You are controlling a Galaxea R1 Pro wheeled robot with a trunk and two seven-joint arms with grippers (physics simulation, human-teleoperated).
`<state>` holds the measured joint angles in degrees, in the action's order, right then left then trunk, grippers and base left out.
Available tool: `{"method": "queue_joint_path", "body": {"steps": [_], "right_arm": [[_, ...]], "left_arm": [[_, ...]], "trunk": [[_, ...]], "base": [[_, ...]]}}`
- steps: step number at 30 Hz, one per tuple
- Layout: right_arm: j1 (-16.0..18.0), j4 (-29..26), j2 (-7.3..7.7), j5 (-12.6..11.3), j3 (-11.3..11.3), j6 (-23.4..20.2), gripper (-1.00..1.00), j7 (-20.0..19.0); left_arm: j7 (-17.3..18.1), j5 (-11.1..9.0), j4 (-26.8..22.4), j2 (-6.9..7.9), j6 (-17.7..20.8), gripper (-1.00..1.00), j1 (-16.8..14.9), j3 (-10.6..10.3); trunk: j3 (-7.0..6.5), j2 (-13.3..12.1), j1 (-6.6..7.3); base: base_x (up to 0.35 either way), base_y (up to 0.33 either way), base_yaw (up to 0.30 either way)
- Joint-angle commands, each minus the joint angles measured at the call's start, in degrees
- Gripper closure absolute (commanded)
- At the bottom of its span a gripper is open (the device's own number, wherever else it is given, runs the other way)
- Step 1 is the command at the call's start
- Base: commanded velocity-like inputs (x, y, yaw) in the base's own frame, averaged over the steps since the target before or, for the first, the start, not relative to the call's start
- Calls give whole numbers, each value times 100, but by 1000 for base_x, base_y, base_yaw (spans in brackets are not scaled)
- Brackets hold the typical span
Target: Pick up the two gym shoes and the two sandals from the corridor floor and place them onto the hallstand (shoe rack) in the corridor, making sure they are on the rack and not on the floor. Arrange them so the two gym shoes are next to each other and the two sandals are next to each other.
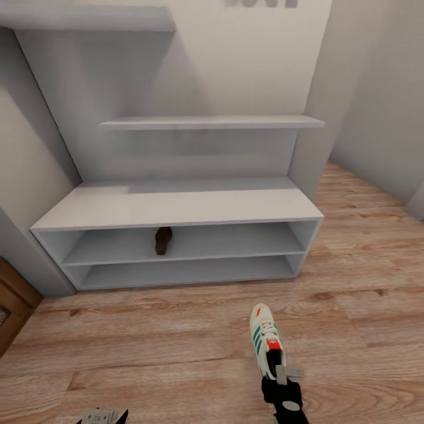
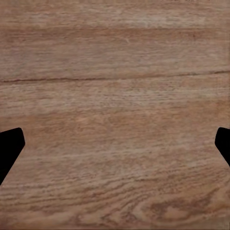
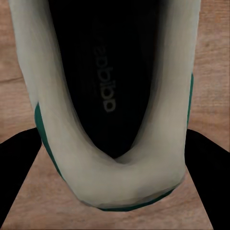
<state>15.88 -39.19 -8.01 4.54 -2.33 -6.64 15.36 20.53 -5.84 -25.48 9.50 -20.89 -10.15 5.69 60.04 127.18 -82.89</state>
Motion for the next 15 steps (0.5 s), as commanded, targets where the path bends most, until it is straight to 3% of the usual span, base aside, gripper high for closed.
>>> {"method": "queue_joint_path", "body": {"steps": [1, 4, 8, 15], "right_arm": [[123, -272, -125, 38, -25, -517, 100, 34], [336, -447, -199, 34, -23, -928, 100, 54], [629, -509, -199, 30, 14, -1117, 100, 66], [946, -537, -199, 18, 215, -1169, 100, 330]], "left_arm": [[56, -63, 3, -1, 6, -100, -4, 16], [56, -65, 0, -4, 6, -100, -4, 17], [56, -66, -1, -13, 6, -100, -4, 12], [56, -59, -1, -17, 7, -100, -4, 11]], "trunk": [[6, 2, 1], [6, 2, 1], [6, 2, 1], [6, 2, 1]], "base": [[0, 306, 0], [30, 309, 0], [77, 278, 0], [17, 39, 0]]}}
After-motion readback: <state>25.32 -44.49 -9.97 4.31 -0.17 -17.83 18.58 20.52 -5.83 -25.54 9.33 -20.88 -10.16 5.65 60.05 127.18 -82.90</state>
